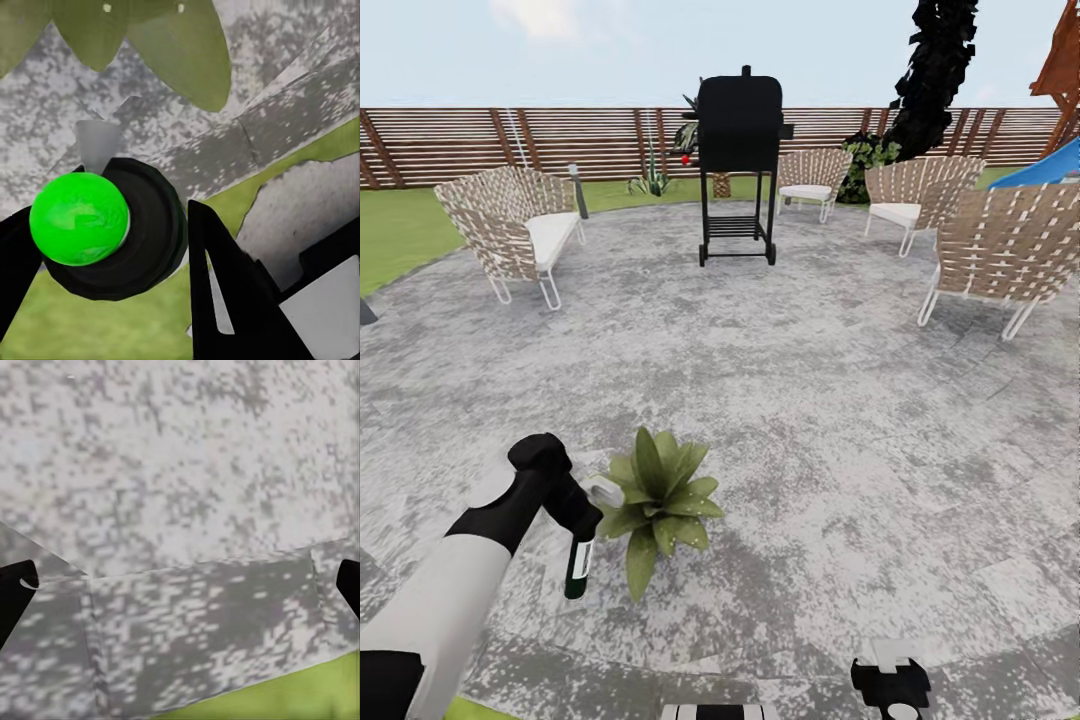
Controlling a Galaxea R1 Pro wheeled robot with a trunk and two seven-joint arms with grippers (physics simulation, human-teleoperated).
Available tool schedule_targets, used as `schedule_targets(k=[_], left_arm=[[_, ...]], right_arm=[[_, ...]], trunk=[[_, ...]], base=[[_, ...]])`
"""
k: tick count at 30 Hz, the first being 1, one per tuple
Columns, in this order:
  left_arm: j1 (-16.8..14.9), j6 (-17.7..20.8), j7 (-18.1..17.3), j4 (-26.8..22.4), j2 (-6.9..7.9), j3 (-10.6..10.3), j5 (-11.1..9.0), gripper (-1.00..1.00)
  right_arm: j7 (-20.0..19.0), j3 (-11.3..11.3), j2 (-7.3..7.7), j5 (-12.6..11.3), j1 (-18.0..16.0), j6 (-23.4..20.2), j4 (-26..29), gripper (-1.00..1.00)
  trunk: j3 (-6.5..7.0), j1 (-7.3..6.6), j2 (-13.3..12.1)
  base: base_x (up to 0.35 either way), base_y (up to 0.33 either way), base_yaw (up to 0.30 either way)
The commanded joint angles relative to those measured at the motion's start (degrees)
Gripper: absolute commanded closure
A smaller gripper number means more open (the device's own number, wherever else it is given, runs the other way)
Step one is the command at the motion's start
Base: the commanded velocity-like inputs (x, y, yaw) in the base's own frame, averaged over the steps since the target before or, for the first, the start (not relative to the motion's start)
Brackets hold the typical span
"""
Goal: Pick up the pesticide atomizer in the garden and spray insectifuge to fully cover both potted plants in the garden.
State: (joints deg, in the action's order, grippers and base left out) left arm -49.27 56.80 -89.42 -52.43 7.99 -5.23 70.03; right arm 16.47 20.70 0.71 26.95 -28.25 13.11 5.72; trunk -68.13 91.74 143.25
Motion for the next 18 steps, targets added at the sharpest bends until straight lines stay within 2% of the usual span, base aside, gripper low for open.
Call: schedule_targets(k=[1,4,9,13,18], left_arm=[[0.21,0.64,-0.58,-0.15,0.23,-0.07,0.53,1.0],[1.09,0.52,-0.58,-0.13,0.8,0.22,0.62,1.0],[5.46,0.58,-0.58,-0.05,1.77,0.36,0.63,1.0],[7.52,0.65,-0.58,0.03,1.56,0.39,0.3,1.0],[8.52,0.68,-0.58,0.22,1.2,0.57,-0.2,1.0]], right_arm=[[0.15,0.48,-0.01,0.56,-0.05,0.25,-0.1,-1.0],[0.15,0.48,-0.01,0.6,-0.05,0.3,-0.15,-1.0],[0.15,0.48,0.08,0.64,-0.05,0.33,-0.18,-1.0],[0.15,0.48,0.08,0.65,-0.05,0.33,-0.17,-1.0],[0.15,0.48,0.05,0.62,-0.05,0.33,-0.1,-1.0]], trunk=[[-0.05,-0.01,0.02],[-0.04,-0.01,0.02],[-0.04,-0.01,0.02],[-0.04,-0.01,0.02],[-0.04,-0.01,0.02]], base=[[0.0,0.0,-0.016],[0.0,0.0,-0.007],[0.0,0.0,0.0],[0.0,0.0,0.0],[0.0,0.0,0.0]])
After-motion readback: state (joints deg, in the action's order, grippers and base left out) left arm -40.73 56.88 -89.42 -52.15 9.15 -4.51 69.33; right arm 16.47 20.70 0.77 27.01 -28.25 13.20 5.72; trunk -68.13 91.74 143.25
